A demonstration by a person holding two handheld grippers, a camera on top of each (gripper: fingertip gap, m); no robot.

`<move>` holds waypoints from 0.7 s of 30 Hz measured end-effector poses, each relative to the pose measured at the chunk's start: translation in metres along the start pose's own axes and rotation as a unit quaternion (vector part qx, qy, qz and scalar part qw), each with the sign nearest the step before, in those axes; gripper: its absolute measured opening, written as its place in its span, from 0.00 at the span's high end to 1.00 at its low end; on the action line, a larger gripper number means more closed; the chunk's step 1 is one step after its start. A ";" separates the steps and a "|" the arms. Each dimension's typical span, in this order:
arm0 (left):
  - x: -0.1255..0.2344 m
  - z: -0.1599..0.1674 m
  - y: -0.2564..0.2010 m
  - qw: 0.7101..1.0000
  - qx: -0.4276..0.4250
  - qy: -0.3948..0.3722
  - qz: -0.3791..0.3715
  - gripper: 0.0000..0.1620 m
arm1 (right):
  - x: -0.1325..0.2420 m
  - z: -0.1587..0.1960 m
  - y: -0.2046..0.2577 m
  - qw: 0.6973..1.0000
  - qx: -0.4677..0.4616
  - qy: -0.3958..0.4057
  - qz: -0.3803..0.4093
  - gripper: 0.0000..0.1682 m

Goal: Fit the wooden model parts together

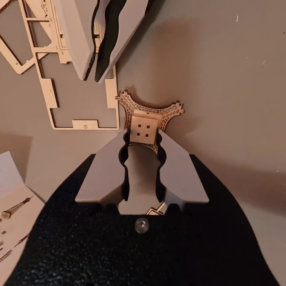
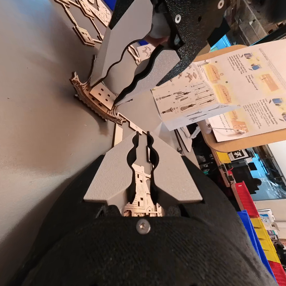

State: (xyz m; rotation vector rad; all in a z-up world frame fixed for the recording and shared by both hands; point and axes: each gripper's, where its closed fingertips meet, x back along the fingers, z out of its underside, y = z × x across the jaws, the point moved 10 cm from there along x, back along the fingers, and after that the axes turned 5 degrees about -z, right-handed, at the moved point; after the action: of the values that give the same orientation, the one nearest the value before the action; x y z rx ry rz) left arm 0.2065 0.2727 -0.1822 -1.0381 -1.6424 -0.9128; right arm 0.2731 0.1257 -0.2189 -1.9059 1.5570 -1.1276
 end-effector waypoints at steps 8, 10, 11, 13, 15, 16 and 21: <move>0.007 -0.008 -0.004 0.999 -0.034 0.006 0.003 0.82 | -0.002 -0.002 0.007 0.999 0.031 0.002 -0.012 0.95; 0.005 -0.008 -0.003 0.999 -0.037 0.011 0.002 0.82 | -0.001 -0.002 0.008 0.999 0.034 0.001 -0.015 0.96; 0.004 -0.008 -0.003 0.999 -0.038 0.015 0.002 0.82 | -0.001 -0.002 0.008 0.999 0.034 0.000 -0.014 0.96; 0.003 -0.009 -0.003 0.999 -0.040 0.022 0.001 0.82 | 0.000 -0.001 0.008 0.999 0.032 -0.001 -0.013 0.96; 0.001 -0.010 -0.002 0.999 -0.037 0.030 0.004 0.81 | 0.001 -0.001 0.007 0.999 0.031 0.000 -0.012 0.96; 0.000 -0.011 -0.002 0.999 -0.033 0.037 0.004 0.81 | 0.001 -0.001 0.007 0.999 0.030 0.001 -0.011 0.96; -0.003 -0.013 -0.001 0.998 -0.023 0.056 0.003 0.82 | 0.001 0.000 0.007 0.999 0.031 0.003 -0.011 0.96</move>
State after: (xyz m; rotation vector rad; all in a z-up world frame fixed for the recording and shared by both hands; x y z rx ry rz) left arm 0.2104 0.2604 -0.1819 -1.0045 -1.5300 -0.9914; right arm 0.2687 0.1232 -0.2239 -1.8853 1.4892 -1.1780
